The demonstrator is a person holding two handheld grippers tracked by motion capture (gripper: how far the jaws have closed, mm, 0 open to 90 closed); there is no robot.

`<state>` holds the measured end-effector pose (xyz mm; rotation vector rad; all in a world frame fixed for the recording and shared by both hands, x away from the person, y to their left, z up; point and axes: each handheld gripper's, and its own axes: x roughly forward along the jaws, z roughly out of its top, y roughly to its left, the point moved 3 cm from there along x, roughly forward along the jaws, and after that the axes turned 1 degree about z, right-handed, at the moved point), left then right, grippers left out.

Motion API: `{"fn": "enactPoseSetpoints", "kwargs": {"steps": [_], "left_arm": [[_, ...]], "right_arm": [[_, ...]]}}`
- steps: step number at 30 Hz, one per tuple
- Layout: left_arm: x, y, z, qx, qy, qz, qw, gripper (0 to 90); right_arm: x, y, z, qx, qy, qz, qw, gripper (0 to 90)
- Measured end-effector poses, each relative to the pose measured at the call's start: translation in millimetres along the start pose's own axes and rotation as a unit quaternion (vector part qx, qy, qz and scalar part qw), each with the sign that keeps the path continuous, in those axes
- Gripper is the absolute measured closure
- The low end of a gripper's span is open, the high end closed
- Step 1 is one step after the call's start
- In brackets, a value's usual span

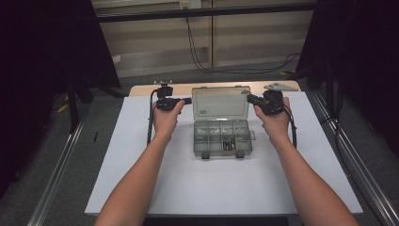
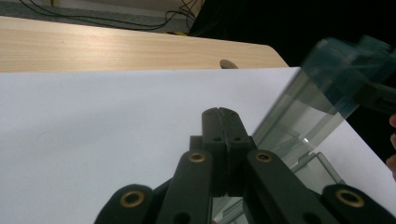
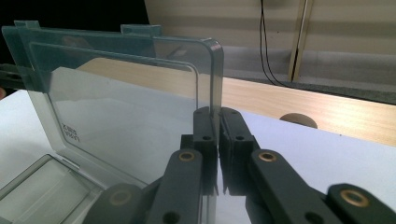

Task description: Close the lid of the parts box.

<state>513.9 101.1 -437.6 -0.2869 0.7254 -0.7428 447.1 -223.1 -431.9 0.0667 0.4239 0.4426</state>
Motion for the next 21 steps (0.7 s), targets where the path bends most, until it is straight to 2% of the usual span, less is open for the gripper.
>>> {"fn": "enactPoseSetpoints", "kwargs": {"steps": [1, 3, 5, 7, 13, 15, 17, 20, 21], "left_arm": [[2.2, -1.0, 1.0, -0.005, -0.004, 0.0, 1.0, 90.0], [4.7, -2.6, 2.9, 0.001, 0.0, 0.0, 1.0, 90.0], [6.0, -4.3, 4.5, 0.004, 0.004, -0.008, 0.9999, 90.0], [6.6, -6.7, 5.3, -0.003, -0.003, -0.021, 0.9998, 90.0], [6.1, -7.8, 2.9, -0.008, 0.004, -0.052, 0.9986, 90.0], [4.7, -8.3, 2.4, -0.007, 0.004, -0.063, 0.998, 90.0], [1.8, -10.0, 2.3, 0.001, 0.001, -0.075, 0.9972, 90.0], [-2.6, -15.4, 1.9, 0.021, 0.005, -0.09, 0.9957, 90.0], [-3.7, -17.0, 1.7, 0.035, 0.006, -0.092, 0.9951, 90.0]], "right_arm": [[-0.7, 0.4, -0.5, -0.001, -0.001, 0.001, 1.0, 86.4], [-2.1, 0.9, -1.3, -0.001, -0.003, 0.003, 1.0, 86.3], [-3.4, 1.2, -1.8, -0.006, -0.005, 0.006, 1.0, 86.1], [-4.7, 1.2, -2.6, -0.008, -0.008, 0.01, 0.9999, 85.7], [-9.5, -1.2, -5.6, 0.002, -0.013, 0.039, 0.9992, 82.9], [-11.7, 0.0, -4.9, 0.005, -0.016, 0.04, 0.999, 77.9], [-14.5, 1.2, -4.0, 0.002, -0.016, 0.045, 0.9989, 74.3], [-23.5, 2.6, -6.4, -0.01, -0.014, 0.065, 0.9977, 70.5], [-27.2, 3.2, -8.0, -0.014, -0.013, 0.07, 0.9973, 69.1]]}}
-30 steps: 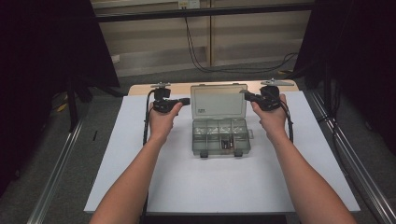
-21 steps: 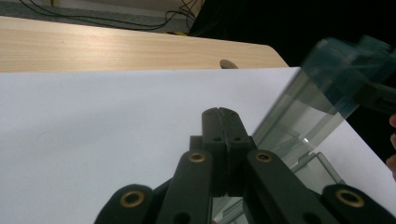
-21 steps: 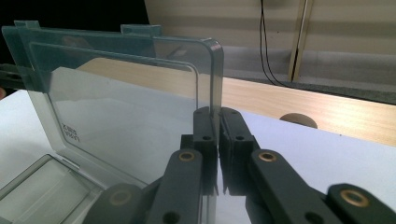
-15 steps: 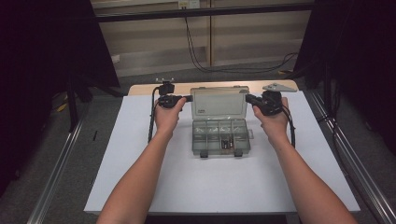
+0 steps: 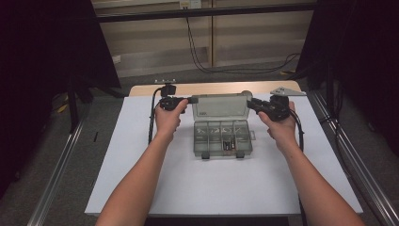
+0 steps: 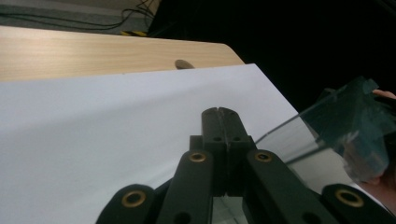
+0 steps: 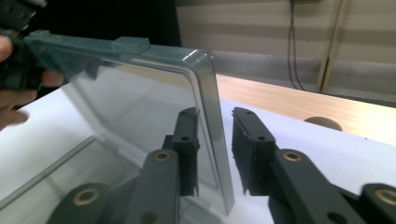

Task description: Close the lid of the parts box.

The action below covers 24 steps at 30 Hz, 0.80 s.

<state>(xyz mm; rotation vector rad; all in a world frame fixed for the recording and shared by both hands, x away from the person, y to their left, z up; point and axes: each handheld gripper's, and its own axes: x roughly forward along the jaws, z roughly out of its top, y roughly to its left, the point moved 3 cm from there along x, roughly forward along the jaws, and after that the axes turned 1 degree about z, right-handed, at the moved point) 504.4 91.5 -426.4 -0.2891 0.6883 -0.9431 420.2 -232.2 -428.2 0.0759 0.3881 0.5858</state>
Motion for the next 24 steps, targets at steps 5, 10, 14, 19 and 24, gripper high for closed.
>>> {"fn": "enactPoseSetpoints", "kwargs": {"steps": [5, 10, 14, 19, 24], "left_arm": [[-2.6, -9.1, -3.1, 0.019, -0.001, -0.007, 0.9998, 90.0], [-5.6, -12.8, -8.9, 0.025, -0.007, -0.003, 0.9997, 90.0], [-8.2, -16.9, -13.7, 0.037, -0.007, 0.005, 0.9993, 90.0], [-12.3, -21.4, -18.8, 0.045, -0.008, 0.004, 0.999, 90.0], [-17.0, -27.8, -22.6, 0.058, -0.012, 0.008, 0.9982, 90.0]], "right_arm": [[-23.6, 3.0, -7.9, -0.016, -0.001, 0.026, 0.9995, 66.6], [-38.4, -3.5, -9.4, -0.004, -0.003, 0.015, 0.9999, 73.8], [-37.4, -2.7, -6.1, 0.01, 0.011, -0.009, 0.9999, 88.5], [-31.8, 5.8, 0.0, 0.026, 0.013, -0.022, 0.9993, 90.0], [-30.0, 12.8, 5.3, 0.029, 0.003, -0.026, 0.9992, 90.0]]}}
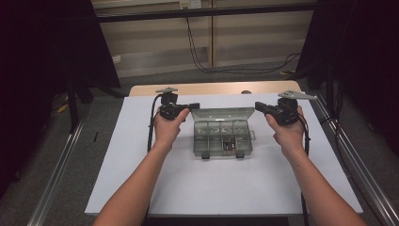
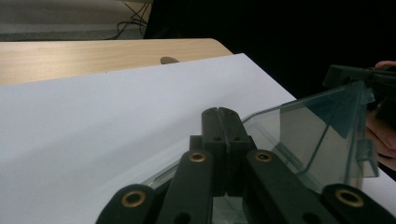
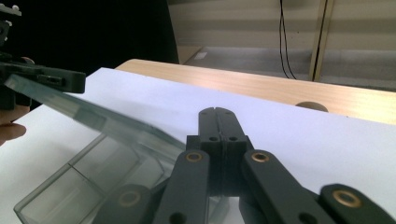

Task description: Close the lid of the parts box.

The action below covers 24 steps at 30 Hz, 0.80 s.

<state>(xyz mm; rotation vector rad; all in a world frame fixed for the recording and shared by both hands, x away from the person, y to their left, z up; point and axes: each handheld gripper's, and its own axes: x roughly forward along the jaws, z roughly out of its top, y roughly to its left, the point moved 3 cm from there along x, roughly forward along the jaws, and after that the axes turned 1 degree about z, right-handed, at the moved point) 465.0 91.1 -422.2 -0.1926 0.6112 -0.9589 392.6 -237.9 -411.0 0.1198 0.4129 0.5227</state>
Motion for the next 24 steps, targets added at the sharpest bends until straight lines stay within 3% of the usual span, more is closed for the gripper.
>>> {"fn": "enactPoseSetpoints", "kwargs": {"steps": [4, 7, 9, 18, 24], "left_arm": [[-4.5, -6.3, -3.5, 0.005, -0.003, -0.003, 1.0, 90.0], [-7.6, -11.1, -7.8, 0.018, -0.007, 0.016, 0.9997, 90.0], [-9.5, -15.8, -10.4, 0.022, -0.011, 0.018, 0.9995, 90.0], [-17.5, -37.4, -24.3, 0.062, -0.013, 0.035, 0.9974, 90.0], [-22.8, -44.8, -37.9, 0.067, -0.021, 0.039, 0.9968, 90.0]], "right_arm": [[-2.6, 5.6, 0.4, -0.003, -0.005, 0.006, 1.0, 90.0], [-5.6, 10.8, -1.3, -0.011, -0.007, 0.014, 0.9998, 90.0], [-7.8, 15.0, -3.5, -0.017, -0.008, 0.019, 0.9996, 90.0], [-19.5, 30.3, -17.2, -0.032, -0.014, 0.017, 0.9993, 90.0], [-24.2, 38.1, -29.6, -0.041, -0.013, 0.014, 0.999, 90.0]]}}
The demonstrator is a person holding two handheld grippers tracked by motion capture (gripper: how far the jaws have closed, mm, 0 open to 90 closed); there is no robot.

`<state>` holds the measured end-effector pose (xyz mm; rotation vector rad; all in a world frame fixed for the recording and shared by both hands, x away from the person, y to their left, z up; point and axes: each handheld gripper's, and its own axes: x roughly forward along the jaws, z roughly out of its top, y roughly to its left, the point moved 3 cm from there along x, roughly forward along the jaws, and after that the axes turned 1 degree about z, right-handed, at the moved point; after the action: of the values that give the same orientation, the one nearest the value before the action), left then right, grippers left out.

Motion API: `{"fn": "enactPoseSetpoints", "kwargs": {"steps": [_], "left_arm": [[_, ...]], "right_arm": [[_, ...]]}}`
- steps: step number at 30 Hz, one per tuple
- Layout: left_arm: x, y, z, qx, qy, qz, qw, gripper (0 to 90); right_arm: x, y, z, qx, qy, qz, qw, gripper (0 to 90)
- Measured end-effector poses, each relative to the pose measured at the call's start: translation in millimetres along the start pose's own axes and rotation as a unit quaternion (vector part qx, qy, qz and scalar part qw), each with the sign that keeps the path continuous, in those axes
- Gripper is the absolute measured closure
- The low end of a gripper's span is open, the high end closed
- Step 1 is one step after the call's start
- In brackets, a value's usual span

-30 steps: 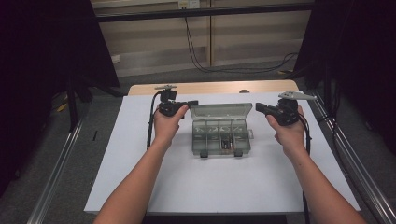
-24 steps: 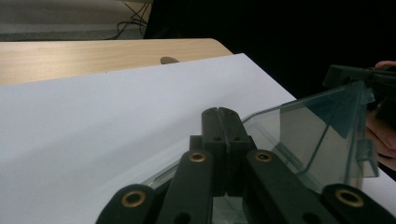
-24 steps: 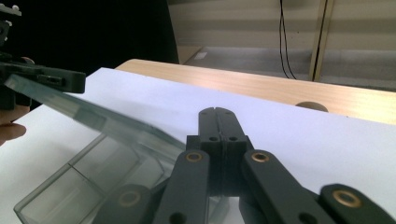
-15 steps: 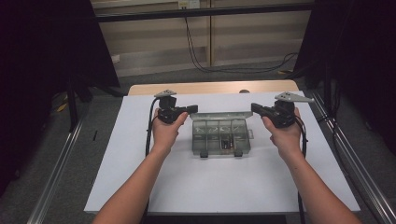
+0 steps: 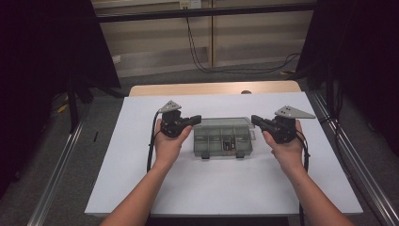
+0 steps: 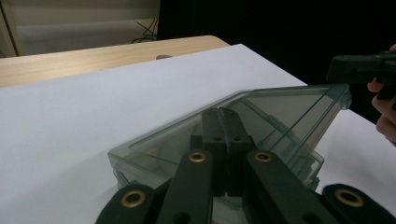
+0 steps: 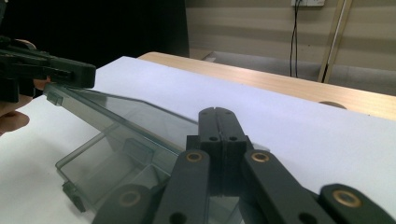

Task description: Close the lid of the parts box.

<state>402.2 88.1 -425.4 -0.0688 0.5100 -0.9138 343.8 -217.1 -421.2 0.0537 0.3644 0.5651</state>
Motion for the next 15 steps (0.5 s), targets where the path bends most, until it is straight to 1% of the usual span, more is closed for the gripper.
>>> {"fn": "enactPoseSetpoints", "kwargs": {"steps": [1, 2, 4, 5, 9, 11, 13, 15], "left_arm": [[-1.0, -0.7, -1.7, 0.001, 0.001, 0.004, 1.0, 90.0], [-1.3, -2.0, -3.3, -0.001, -0.002, 0.001, 1.0, 90.0], [-2.9, -4.2, -6.6, 0.005, 0.0, 0.007, 1.0, 90.0], [-3.4, -5.3, -8.2, 0.005, -0.001, 0.004, 1.0, 90.0], [-5.9, -11.4, -14.0, 0.02, 0.001, 0.012, 0.9997, 90.0], [-7.3, -13.9, -17.3, 0.022, 0.003, 0.014, 0.9997, 90.0], [-9.2, -16.0, -20.4, 0.018, 0.001, 0.016, 0.9997, 90.0], [-11.0, -16.8, -23.9, 0.021, 0.0, 0.02, 0.9996, 90.0]], "right_arm": [[-0.3, 1.0, -1.9, -0.001, 0.001, 0.002, 1.0, 90.0], [-1.1, 2.0, -3.7, 0.0, 0.001, 0.001, 1.0, 90.0], [-1.7, 4.3, -7.4, -0.003, 0.0, 0.002, 1.0, 90.0], [-2.1, 5.0, -9.3, -0.006, 0.0, 0.001, 1.0, 90.0], [-2.9, 8.5, -15.6, -0.009, 0.003, -0.001, 1.0, 90.0], [-3.6, 10.0, -18.4, -0.011, 0.003, -0.001, 0.9999, 90.0], [-4.2, 11.7, -21.8, -0.013, 0.002, -0.002, 0.9999, 90.0], [-4.4, 13.6, -25.6, -0.017, 0.005, -0.002, 0.9998, 90.0]]}}
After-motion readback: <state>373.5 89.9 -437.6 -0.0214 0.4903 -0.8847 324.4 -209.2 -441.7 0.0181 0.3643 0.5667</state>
